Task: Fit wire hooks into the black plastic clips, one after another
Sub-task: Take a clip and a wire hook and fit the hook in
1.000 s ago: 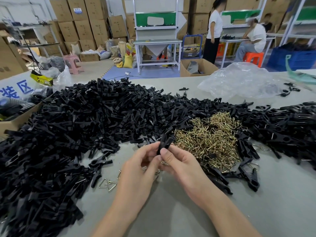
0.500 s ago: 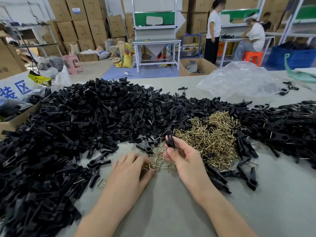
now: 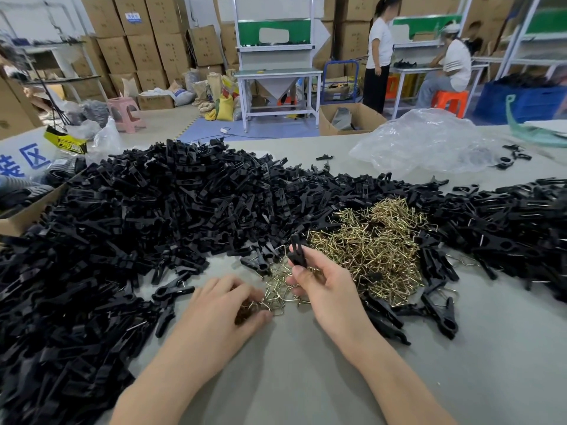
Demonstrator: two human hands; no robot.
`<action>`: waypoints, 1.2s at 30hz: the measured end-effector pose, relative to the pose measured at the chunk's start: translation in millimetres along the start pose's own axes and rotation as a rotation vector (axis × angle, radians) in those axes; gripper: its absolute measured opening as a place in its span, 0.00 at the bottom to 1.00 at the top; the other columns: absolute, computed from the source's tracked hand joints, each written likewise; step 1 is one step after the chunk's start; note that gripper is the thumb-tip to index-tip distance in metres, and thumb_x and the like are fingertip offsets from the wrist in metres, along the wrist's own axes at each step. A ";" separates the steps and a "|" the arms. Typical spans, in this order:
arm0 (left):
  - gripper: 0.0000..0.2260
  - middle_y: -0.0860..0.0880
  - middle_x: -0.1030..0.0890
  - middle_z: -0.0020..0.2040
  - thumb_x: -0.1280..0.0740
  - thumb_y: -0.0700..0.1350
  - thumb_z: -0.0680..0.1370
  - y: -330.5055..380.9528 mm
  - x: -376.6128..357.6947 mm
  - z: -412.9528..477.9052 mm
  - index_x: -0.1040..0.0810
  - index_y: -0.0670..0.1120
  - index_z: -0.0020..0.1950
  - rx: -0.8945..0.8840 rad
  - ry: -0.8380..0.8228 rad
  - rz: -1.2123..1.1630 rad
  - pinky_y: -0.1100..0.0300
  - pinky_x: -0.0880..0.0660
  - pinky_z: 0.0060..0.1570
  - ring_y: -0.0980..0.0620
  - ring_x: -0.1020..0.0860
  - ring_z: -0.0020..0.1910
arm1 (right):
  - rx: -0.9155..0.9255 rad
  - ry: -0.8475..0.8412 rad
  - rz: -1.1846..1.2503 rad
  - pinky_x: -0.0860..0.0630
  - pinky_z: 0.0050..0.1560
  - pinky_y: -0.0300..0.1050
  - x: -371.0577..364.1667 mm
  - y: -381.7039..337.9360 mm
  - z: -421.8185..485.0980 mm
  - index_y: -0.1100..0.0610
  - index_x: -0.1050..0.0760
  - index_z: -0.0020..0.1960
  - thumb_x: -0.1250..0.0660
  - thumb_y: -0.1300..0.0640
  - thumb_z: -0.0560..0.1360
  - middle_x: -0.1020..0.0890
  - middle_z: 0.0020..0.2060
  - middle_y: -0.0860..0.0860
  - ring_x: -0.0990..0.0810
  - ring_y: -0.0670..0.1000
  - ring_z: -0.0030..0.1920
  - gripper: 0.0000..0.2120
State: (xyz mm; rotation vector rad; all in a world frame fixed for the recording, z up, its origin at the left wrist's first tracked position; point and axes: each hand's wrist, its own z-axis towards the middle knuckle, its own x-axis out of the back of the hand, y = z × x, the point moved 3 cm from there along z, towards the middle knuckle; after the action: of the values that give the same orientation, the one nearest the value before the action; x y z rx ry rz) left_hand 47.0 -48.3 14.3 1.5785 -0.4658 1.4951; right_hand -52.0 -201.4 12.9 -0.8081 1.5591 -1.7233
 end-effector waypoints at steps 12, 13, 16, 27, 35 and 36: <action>0.08 0.69 0.20 0.42 0.35 0.45 0.82 5.7 8.6 5.1 0.17 0.54 0.52 0.072 0.315 -0.373 0.73 0.31 0.49 0.67 0.24 0.49 | 0.086 -0.068 0.028 0.18 0.57 0.47 -4.5 -1.9 -0.5 0.38 0.20 0.54 0.35 0.65 0.81 0.14 0.47 0.42 0.16 0.52 0.52 0.20; 0.09 0.66 0.19 0.43 0.36 0.44 0.82 6.8 9.7 4.7 0.17 0.54 0.54 0.095 0.337 -0.448 0.74 0.30 0.47 0.65 0.22 0.47 | 0.101 -0.095 0.046 0.19 0.57 0.46 -6.6 -3.2 -1.1 0.38 0.19 0.54 0.34 0.66 0.81 0.14 0.49 0.41 0.16 0.51 0.53 0.21; 0.13 0.52 0.20 0.38 0.40 0.42 0.84 12.8 12.0 2.5 0.21 0.57 0.60 0.105 0.358 -0.604 0.71 0.29 0.39 0.61 0.22 0.38 | 0.115 -0.154 0.114 0.19 0.56 0.41 -10.9 -5.2 -2.3 0.37 0.17 0.52 0.33 0.66 0.79 0.14 0.52 0.43 0.15 0.49 0.56 0.23; 0.09 0.52 0.17 0.37 0.33 0.44 0.80 10.1 14.4 3.7 0.14 0.55 0.50 0.254 0.358 -1.021 0.68 0.23 0.39 0.57 0.19 0.36 | 0.143 -0.080 -0.196 0.26 0.56 0.31 -5.6 4.8 -3.5 0.38 0.23 0.58 0.30 0.61 0.79 0.19 0.53 0.31 0.20 0.37 0.56 0.17; 0.13 0.50 0.17 0.38 0.31 0.37 0.79 11.8 12.3 5.5 0.21 0.54 0.59 0.238 0.301 -1.050 0.63 0.23 0.40 0.54 0.19 0.36 | 0.174 -0.048 -0.188 0.25 0.55 0.31 -3.8 7.7 -3.4 0.41 0.20 0.57 0.29 0.62 0.78 0.15 0.49 0.37 0.16 0.40 0.52 0.16; 0.14 0.52 0.17 0.37 0.30 0.38 0.78 11.9 13.1 5.7 0.22 0.54 0.59 0.223 0.305 -1.019 0.66 0.24 0.41 0.56 0.19 0.36 | 0.174 -0.051 -0.181 0.25 0.54 0.30 -3.2 7.8 -3.2 0.42 0.20 0.57 0.29 0.62 0.78 0.15 0.49 0.38 0.16 0.40 0.52 0.16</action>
State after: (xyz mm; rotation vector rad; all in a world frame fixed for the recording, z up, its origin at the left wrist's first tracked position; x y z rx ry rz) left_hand 43.9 -55.3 31.3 1.3623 0.6322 0.9463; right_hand -52.2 -197.4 4.8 -0.9194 1.3152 -1.9211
